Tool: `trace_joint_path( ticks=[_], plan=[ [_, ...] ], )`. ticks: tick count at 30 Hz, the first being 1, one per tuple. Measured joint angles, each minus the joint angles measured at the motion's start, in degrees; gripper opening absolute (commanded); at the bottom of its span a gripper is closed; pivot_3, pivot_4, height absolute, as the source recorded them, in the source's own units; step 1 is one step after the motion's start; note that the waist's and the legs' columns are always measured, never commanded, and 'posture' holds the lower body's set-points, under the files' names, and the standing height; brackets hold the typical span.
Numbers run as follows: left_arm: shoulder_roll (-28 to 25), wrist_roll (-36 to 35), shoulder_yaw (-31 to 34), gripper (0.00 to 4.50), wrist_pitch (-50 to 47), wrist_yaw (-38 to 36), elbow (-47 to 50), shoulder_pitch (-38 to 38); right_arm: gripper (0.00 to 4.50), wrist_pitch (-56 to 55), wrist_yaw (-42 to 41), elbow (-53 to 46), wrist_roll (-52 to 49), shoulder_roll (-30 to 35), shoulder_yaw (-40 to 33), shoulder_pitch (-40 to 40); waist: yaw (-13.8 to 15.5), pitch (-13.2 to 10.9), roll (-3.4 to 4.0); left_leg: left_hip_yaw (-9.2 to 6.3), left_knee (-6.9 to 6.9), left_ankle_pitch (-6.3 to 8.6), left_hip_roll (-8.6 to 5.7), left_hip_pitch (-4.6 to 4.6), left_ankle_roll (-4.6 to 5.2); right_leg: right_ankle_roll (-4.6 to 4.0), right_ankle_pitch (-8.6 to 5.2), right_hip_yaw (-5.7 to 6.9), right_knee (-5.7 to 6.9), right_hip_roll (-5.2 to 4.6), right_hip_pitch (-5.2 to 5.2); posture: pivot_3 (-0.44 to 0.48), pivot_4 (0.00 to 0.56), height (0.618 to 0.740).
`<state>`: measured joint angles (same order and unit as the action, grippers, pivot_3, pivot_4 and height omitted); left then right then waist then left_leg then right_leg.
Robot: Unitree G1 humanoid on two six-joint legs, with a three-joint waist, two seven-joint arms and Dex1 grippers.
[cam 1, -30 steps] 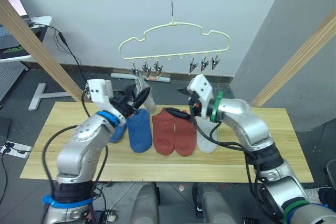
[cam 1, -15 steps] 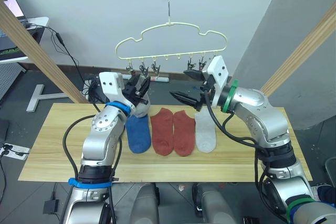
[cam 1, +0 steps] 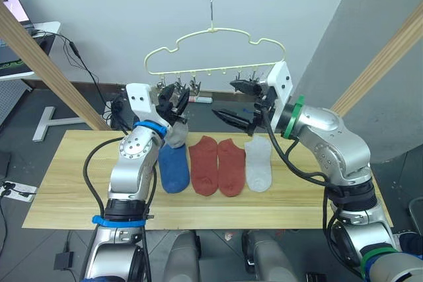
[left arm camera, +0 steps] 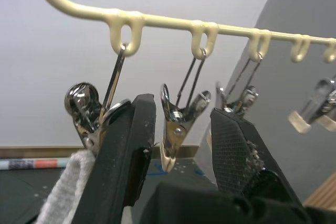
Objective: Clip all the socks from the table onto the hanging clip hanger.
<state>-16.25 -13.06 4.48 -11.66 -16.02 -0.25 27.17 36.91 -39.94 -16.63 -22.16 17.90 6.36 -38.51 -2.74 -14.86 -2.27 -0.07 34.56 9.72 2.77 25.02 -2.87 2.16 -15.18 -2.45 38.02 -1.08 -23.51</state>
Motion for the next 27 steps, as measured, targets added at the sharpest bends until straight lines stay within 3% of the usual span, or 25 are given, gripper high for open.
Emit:
trace_joint_path(
  ticks=[14, 22, 25, 27],
  plan=[
    [-0.1, 1.8, 0.4, 1.96, 2.1, 0.5, -1.0, 0.7, 4.50, -0.1, 0.0, -0.5, -1.4, 0.9, 0.0, 0.0, -0.4, 0.0, 0.00, 0.00, 0.05, 0.00, 0.00, 0.00, 0.00, 0.01, 0.01, 0.00, 0.04, 0.00, 0.00, -0.090, 0.241, 0.740],
    [0.0, 1.6, 0.5, 0.37, 2.4, 0.2, -1.3, 0.8, 4.50, -0.1, 0.0, -0.5, -1.6, 1.3, 0.0, 0.0, -0.4, 0.0, 0.00, 0.00, 0.06, 0.00, 0.00, 0.00, 0.00, 0.00, 0.01, 0.00, 0.05, 0.00, 0.00, -0.090, 0.241, 0.740],
    [0.0, 1.6, 0.5, 0.02, 3.0, 0.1, -2.0, 1.2, 4.50, -0.2, 0.1, -0.4, -1.5, 1.4, 0.0, 0.3, -0.4, 0.0, 0.00, 0.00, 0.08, 0.00, 0.00, 0.00, 0.00, 0.00, 0.01, 0.00, 0.06, 0.00, 0.01, -0.090, 0.241, 0.740],
    [0.0, 1.6, 0.7, 0.02, 3.2, 0.0, -2.4, 1.6, 4.50, -0.6, 0.2, -0.1, -1.0, 1.8, 0.5, 1.9, -0.3, 0.0, 0.00, -0.01, 0.09, 0.00, 0.00, 0.00, 0.00, 0.01, 0.01, 0.02, 0.05, 0.00, 0.04, -0.087, 0.243, 0.740]
  ],
)
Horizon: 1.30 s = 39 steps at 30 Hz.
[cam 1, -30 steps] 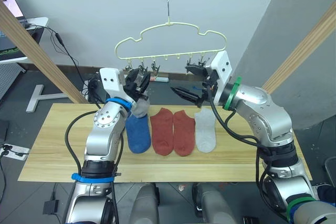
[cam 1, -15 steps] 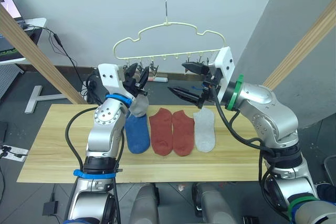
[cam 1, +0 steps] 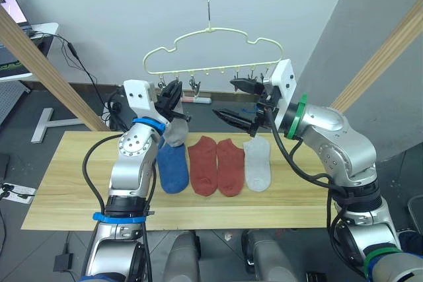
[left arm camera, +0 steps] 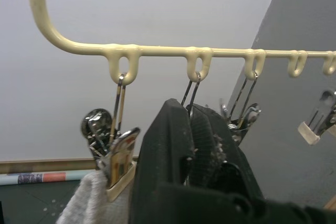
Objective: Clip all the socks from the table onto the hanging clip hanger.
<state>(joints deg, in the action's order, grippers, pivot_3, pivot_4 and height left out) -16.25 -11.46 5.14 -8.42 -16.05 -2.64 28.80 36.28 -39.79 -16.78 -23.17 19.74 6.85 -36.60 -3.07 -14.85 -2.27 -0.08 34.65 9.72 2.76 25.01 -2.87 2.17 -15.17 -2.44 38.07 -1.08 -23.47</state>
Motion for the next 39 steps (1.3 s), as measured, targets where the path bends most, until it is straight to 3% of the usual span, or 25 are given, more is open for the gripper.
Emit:
trace_joint_path(
  ticks=[9, 16, 23, 27, 37, 39],
  plan=[
    [0.0, -0.2, 1.0, 0.02, -0.5, -0.9, -0.2, 0.2, 4.50, -4.3, 7.3, 13.5, 13.6, 1.8, 7.0, 9.3, -0.1, 0.0, 0.00, 0.03, 0.06, 0.00, 0.00, -0.01, 0.00, 0.03, 0.00, -0.03, 0.02, 0.00, 0.00, -0.080, 0.241, 0.740],
    [0.0, -0.8, 1.4, 0.02, -1.2, -1.1, -0.2, 0.4, 4.50, -10.0, 13.0, 33.4, 21.8, -2.9, 9.3, 6.8, -0.3, 0.0, 0.00, 0.04, 0.14, -0.01, 0.00, -0.01, 0.00, 0.09, 0.05, -0.06, 0.05, 0.03, 0.00, -0.061, 0.241, 0.740],
    [-0.1, -1.1, 1.6, 0.02, -1.4, -1.1, 0.4, -0.2, 4.50, -14.7, 15.0, 45.1, 25.5, -5.2, 10.0, 5.2, -0.2, 0.0, 0.00, 0.04, 0.13, 0.00, -0.01, -0.01, 0.00, -0.03, 0.12, -0.07, 0.02, 0.01, 0.03, -0.048, 0.248, 0.740],
    [-0.1, -1.1, 1.5, 0.00, -1.4, -1.0, 1.4, -1.1, 3.60, -16.9, 14.7, 46.6, 26.5, -5.1, 10.0, 5.1, -0.2, 0.0, 0.00, 0.02, 0.15, -0.01, 0.00, -0.07, 0.00, 0.11, 0.06, -0.05, 0.05, 0.01, 0.09, -0.047, 0.249, 0.740],
    [-0.1, -1.3, 1.6, 0.00, -1.9, -0.9, 2.0, -1.4, 0.01, -18.8, 10.9, 45.5, 26.6, -2.6, 9.6, 7.4, -0.1, 0.0, 0.00, 0.01, 0.26, -0.02, -0.02, -0.13, 0.01, 0.25, 0.11, -0.07, 0.03, 0.01, 0.23, -0.049, 0.249, 0.740],
    [0.0, -1.9, 2.0, 0.00, -2.4, -0.9, 2.0, -1.4, 0.01, -20.0, 9.9, 44.7, 26.8, -1.5, 9.6, 8.4, -0.1, 0.0, 0.00, 0.01, 0.26, -0.01, -0.01, -0.13, 0.01, 0.26, 0.10, -0.07, 0.02, 0.02, 0.22, -0.052, 0.248, 0.740]
  ],
)
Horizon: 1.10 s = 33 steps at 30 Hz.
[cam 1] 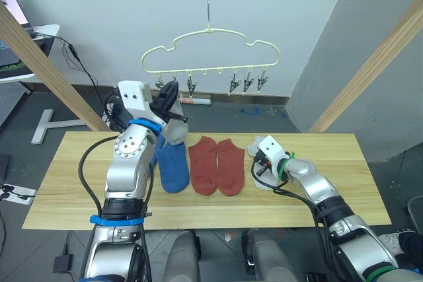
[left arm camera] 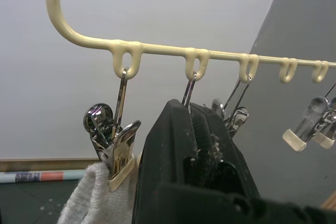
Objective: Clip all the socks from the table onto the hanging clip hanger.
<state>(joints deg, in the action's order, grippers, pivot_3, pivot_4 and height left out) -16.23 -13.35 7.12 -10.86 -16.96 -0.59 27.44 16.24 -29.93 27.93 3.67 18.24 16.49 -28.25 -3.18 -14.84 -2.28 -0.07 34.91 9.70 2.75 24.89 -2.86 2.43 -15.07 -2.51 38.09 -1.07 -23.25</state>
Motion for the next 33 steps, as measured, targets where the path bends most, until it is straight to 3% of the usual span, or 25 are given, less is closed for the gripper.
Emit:
trace_joint_path(
  ticks=[12, 18, 20, 25, 33],
  plan=[
    [0.2, -6.7, 2.5, 0.00, -6.0, -1.2, 1.3, 0.4, 0.01, -12.8, -12.7, -18.6, 0.6, 8.3, 1.8, 7.5, -0.1, 0.0, 0.00, 0.01, 0.01, 0.00, 0.00, 0.00, 0.00, 0.10, -0.06, -0.02, 0.00, 0.01, -0.03, -0.058, 0.248, 0.740],
    [5.0, -27.6, 11.9, 0.00, -23.7, 2.8, 3.5, 3.0, 0.01, -26.9, -9.9, -22.7, 5.0, 10.3, 1.8, 6.6, -0.2, 0.0, 0.00, 0.00, 0.05, -0.01, 0.01, -0.02, -0.01, 0.14, -0.05, -0.02, 0.04, 0.01, -0.01, -0.063, 0.241, 0.740],
    [5.7, -37.7, 16.8, 0.00, -30.7, 6.3, 3.4, 4.0, 0.01, -31.4, -7.0, -23.3, 7.0, 9.3, 1.6, 5.1, -0.5, 0.0, 0.00, -0.01, 0.05, -0.01, 0.03, -0.02, -0.01, 0.14, -0.05, -0.02, 0.06, 0.02, -0.02, -0.064, 0.240, 0.740],
    [5.9, -55.2, 23.4, 0.00, -39.4, 14.6, 2.9, 4.7, 0.01, -36.9, -2.1, -24.2, 8.6, 5.6, 1.0, 2.5, -0.3, 0.0, 0.00, -0.02, 0.05, -0.01, 0.00, -0.02, -0.03, 0.05, 0.01, -0.02, 0.05, -0.01, -0.01, -0.062, 0.239, 0.740],
    [6.4, -68.1, 24.4, 0.00, -41.2, 22.7, 3.1, 4.0, 0.01, -39.6, 0.1, -24.0, 8.7, 0.7, 1.3, -0.1, 0.0, 0.0, 0.00, -0.05, 0.07, -0.03, 0.00, -0.02, -0.04, -0.12, 0.11, 0.00, 0.06, -0.01, 0.01, -0.054, 0.245, 0.740]
  ],
)
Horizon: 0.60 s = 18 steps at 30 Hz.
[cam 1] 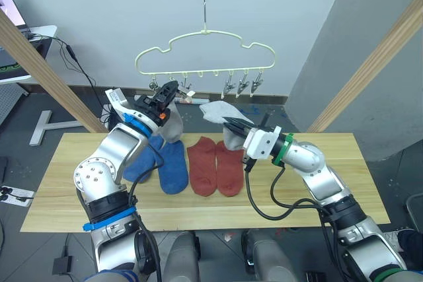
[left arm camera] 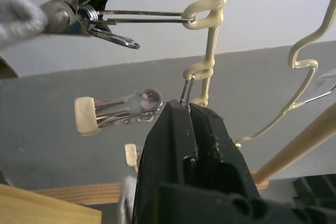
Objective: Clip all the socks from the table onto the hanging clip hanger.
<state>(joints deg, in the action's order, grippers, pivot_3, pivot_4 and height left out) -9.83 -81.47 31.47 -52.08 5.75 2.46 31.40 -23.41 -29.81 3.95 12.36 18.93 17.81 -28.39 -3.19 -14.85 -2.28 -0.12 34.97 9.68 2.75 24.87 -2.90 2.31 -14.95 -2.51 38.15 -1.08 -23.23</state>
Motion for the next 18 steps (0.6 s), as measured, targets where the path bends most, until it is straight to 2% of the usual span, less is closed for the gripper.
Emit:
trace_joint_path(
  ticks=[8, 18],
  plan=[
    [-1.0, -2.0, -2.3, 0.00, 1.2, 1.3, 1.5, -1.5, 0.01, -1.5, 1.3, 1.0, 0.0, -3.4, 0.3, -3.1, 0.2, 0.0, 0.00, 0.00, -0.01, 0.00, 0.00, 0.00, 0.00, -0.03, 0.02, 0.00, -0.02, 0.00, 0.00, -0.051, 0.251, 0.740],
    [-3.1, -2.9, -3.2, 0.00, 3.0, 1.1, 1.5, -2.1, 0.01, -4.2, 1.4, 2.2, -0.4, -3.6, 0.2, -3.2, 0.3, 0.0, 0.00, 0.01, -0.01, 0.00, 0.00, 0.00, 0.00, -0.04, 0.02, -0.01, -0.02, 0.00, 0.00, -0.037, 0.253, 0.740]
  ],
)
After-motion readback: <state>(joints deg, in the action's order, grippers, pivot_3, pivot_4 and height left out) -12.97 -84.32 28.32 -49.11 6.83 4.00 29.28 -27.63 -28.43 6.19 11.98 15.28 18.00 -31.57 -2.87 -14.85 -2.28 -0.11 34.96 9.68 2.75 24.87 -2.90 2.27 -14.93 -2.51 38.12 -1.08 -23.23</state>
